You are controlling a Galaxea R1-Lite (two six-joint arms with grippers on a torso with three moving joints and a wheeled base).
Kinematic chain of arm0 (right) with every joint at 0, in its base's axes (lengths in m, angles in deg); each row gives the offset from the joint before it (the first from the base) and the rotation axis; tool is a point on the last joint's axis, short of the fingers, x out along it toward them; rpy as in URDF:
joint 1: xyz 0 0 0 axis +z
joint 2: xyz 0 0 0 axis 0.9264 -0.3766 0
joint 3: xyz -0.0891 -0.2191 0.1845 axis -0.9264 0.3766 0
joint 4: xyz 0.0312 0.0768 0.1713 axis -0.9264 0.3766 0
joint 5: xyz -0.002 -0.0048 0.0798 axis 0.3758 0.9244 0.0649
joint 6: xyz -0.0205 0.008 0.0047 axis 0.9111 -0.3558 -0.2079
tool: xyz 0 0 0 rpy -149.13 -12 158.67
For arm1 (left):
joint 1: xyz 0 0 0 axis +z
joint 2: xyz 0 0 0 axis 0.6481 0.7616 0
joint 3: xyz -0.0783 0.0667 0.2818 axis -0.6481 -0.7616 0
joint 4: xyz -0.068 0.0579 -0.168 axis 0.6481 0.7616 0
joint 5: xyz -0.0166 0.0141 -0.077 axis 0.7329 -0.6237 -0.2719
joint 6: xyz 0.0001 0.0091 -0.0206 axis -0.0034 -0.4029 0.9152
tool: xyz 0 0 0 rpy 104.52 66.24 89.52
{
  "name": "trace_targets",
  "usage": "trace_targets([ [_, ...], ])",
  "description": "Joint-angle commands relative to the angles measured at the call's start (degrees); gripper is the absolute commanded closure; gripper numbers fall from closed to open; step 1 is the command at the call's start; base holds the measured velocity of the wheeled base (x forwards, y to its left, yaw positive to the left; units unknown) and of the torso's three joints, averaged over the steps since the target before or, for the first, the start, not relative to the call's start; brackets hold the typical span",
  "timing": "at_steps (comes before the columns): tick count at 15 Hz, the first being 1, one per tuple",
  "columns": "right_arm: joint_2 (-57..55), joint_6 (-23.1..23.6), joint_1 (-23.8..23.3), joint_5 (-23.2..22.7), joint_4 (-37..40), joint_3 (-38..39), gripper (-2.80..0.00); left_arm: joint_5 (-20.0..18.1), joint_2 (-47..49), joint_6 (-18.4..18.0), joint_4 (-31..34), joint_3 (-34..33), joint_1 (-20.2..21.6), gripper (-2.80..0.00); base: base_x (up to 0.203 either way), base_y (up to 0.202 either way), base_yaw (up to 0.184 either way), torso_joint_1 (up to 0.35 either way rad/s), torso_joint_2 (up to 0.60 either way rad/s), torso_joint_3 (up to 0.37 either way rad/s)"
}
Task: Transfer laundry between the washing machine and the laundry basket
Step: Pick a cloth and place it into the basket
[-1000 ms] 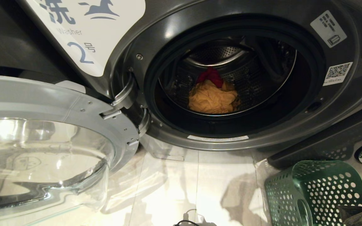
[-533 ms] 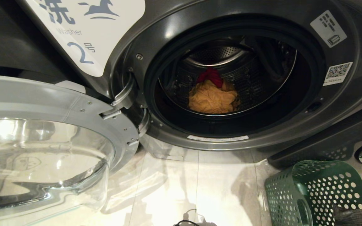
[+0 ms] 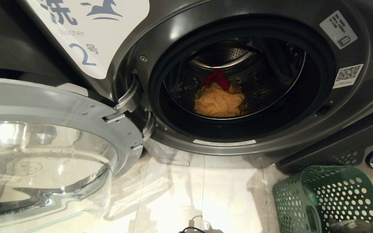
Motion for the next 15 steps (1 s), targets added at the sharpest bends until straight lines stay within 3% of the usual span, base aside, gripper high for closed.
trace_targets([
  [1,-0.45,0.0,-0.01,0.02,0.21,0.21,-2.8,-0.01,0.09,-0.01,-0.01,0.0,0.02,0.0,0.0,0.0,0.0,0.0,0.0,0.0],
  [9,2.54,0.35,0.14,-1.02,0.26,1.01,-2.8,-0.01,0.09,-0.01,-0.01,0.0,0.02,0.0,0.0,0.0,0.0,0.0,0.0,0.0],
  [15,16.77,7.52,0.28,-1.28,0.44,3.89,-2.8,-0.01,0.09,-0.01,-0.01,0.0,0.02,0.0,0.0,0.0,0.0,0.0,0.0,0.0],
])
